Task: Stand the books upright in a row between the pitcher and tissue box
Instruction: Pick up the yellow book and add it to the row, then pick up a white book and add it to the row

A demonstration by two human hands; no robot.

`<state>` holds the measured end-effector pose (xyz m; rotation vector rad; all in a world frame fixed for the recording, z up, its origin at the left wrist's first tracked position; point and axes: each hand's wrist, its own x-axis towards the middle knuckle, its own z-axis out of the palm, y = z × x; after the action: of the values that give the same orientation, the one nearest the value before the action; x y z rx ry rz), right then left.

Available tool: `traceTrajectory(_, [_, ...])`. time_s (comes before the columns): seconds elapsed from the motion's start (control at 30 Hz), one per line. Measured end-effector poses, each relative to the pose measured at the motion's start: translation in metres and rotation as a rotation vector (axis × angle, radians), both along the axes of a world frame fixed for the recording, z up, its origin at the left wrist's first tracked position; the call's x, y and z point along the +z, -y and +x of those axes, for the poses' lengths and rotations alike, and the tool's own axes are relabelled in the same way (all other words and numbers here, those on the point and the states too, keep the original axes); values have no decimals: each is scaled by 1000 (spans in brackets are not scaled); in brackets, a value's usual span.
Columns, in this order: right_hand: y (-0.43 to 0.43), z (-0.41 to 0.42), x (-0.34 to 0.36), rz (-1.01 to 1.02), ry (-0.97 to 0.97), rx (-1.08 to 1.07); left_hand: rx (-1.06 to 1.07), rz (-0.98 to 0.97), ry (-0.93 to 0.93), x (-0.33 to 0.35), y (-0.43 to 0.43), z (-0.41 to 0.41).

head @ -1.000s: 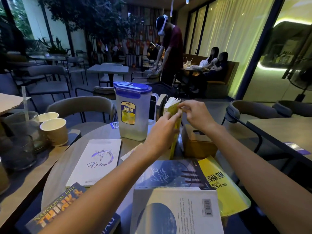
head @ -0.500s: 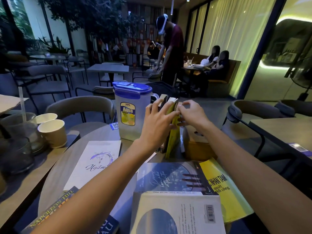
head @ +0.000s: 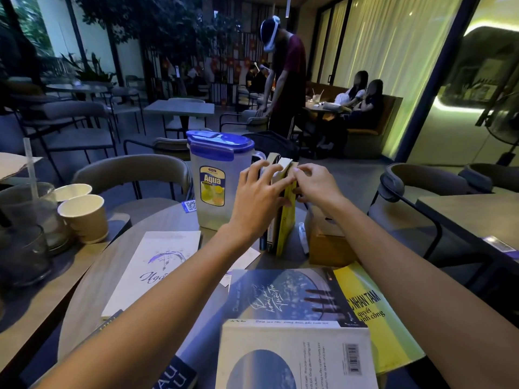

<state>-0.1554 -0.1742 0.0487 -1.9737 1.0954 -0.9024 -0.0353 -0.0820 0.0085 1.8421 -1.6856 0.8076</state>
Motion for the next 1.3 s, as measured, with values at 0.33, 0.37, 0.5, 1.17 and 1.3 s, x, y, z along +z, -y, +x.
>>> traceTrajectory(0.33, [-9,-2,3,0,-100,96,-30,26,-2,0,-8,15])
traceTrajectory(0.37, [-10,-2,3,-1,-99,92,-36,16,-5,1,-10,15])
traceTrajectory(0.5, [-17,-4,9,-34,-77,86,-86,-80,-62,6,-21,15])
traceTrajectory(1.17, [-120,61,-13,-325,-360,456,58,115,-566,-19,-165,111])
traceTrajectory(1.3, [-128,91,-46,-250,-492,500,157,233,-691,-45,-182,134])
